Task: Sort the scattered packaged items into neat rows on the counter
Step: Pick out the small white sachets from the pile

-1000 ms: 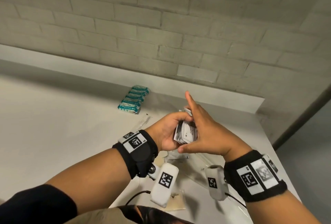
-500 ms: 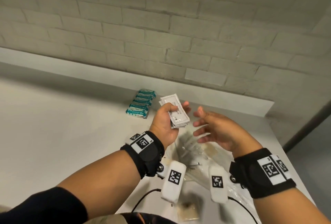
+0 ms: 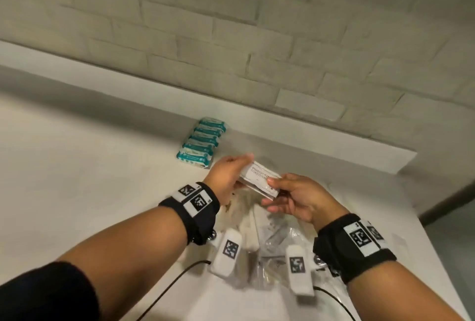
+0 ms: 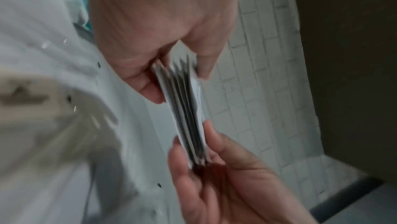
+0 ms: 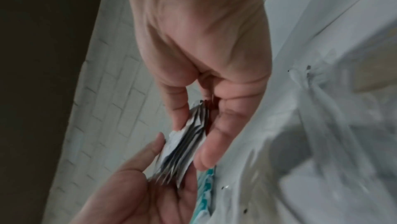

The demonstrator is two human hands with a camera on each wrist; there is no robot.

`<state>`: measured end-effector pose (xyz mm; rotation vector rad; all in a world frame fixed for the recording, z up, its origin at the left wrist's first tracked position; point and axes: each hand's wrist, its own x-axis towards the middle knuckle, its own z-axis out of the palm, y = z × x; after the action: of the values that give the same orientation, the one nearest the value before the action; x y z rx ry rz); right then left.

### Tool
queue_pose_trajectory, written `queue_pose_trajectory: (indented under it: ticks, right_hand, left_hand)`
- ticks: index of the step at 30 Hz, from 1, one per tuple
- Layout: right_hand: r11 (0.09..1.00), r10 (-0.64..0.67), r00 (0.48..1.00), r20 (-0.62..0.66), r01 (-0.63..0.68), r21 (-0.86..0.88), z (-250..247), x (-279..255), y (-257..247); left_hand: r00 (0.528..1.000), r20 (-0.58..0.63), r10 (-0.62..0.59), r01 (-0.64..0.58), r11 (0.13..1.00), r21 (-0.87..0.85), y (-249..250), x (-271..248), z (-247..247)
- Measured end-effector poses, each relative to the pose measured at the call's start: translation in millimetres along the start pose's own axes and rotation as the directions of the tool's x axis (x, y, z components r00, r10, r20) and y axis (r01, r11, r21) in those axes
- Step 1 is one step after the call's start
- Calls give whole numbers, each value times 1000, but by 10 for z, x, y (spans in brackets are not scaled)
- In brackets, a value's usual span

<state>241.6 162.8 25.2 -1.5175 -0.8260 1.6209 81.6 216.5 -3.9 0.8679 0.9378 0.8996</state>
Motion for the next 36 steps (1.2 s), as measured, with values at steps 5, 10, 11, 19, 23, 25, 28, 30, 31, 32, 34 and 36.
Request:
queue_pose_trajectory:
  ticks: [5,10,11,19,23,25,28,30,31,32,34,36]
  right_hand:
    - [988,-34,994,-106,18,-153,-82,604,-193]
    - [969,7,984,-177,-50,-243,-139,1180,-351]
    - [967,12,981,-193,-61,-247,-146,1269,-373]
    - [897,-10,963,-271,-111,-428,-295,1765,-357]
    - [711,-95,984,-152,-40,-702,-450,1685,-404]
    - [379,-158,986,-52,12,-925,-473,1618,-418]
    - [132,-228,973,15,47,-990,-413,1702,-366]
    - [107,-277,960,28,60,-992,-377,1834,-347]
    - [111,-307,951,26,63,-992,-369,1902,-359]
    - [126,-334,943,17,62,-990,-375,1969,-384]
    - [159,-378,926,9,75,-984,-398,2109,-436]
    - [177,-404,914,36,117,-977,-420,2233,-478]
  left_hand:
    - [984,-125,128,-40,838,544,151,656,-113]
    - [989,-20,145,-47,445,895,354,1257,-122]
    - [990,-15,139,-40,388,921,361,1355,-131]
    - [996,-8,86,-1,96,995,305,1786,-163]
    - [995,96,-34,-96,9,995,452,1631,-121]
    - [980,156,-125,-170,-110,979,458,1564,-95]
    - [969,222,-107,-243,-265,933,357,1578,-72]
    - [971,236,-48,-240,-276,931,331,1648,-50]
    - [973,231,-24,-229,-268,936,342,1686,-40]
    - [975,224,-2,-217,-257,942,359,1734,-33]
    - [977,212,26,-200,-235,951,399,1854,-37]
    - [978,202,48,-188,-211,959,429,1981,-55]
